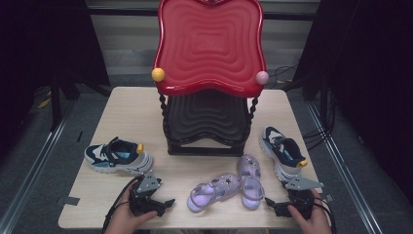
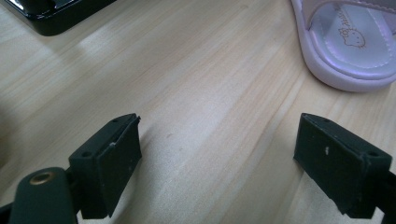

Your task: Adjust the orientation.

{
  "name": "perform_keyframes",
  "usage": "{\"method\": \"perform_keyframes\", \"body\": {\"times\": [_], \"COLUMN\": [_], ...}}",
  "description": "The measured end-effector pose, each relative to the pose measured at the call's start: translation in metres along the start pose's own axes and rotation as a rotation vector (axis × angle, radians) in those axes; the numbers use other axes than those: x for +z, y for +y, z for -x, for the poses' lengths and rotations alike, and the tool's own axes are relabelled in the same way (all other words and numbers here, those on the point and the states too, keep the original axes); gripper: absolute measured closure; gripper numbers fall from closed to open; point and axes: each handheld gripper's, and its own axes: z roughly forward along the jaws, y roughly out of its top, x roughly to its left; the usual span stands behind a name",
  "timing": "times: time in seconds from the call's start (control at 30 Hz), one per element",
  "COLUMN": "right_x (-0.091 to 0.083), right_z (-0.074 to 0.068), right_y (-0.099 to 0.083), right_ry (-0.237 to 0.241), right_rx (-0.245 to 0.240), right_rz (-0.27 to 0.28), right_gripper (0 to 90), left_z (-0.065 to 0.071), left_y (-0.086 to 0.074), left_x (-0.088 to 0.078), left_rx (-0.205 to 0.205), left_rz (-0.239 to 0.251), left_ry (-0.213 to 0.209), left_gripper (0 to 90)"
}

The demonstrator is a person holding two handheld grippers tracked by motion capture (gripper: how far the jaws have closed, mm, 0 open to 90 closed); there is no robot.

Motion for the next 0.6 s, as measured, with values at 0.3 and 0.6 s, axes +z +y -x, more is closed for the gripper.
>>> {"method": "perform_keyframes", "body": {"times": [0.3, 0.6], "right_x": [-0.0001, 0.0002], "right_z": [-0.0001, 0.0009], "right_y": [-0.0001, 0.0005], "right_ry": [0.000, 0.005], "right_rx": [0.003, -0.003], "right_rz": [-0.001, -0.003], "right_gripper": [11.0, 11.0], "left_z": [-0.0002, 0.0016], "left_y": [0.0000, 0.0039], "left_x": [0.0000, -0.0047], "left_rx": [-0.001, -0.043], "left_rz": [0.001, -0.029], "left_ry": [-0.004, -0.022], "left_gripper": [14.0, 18.1]}}
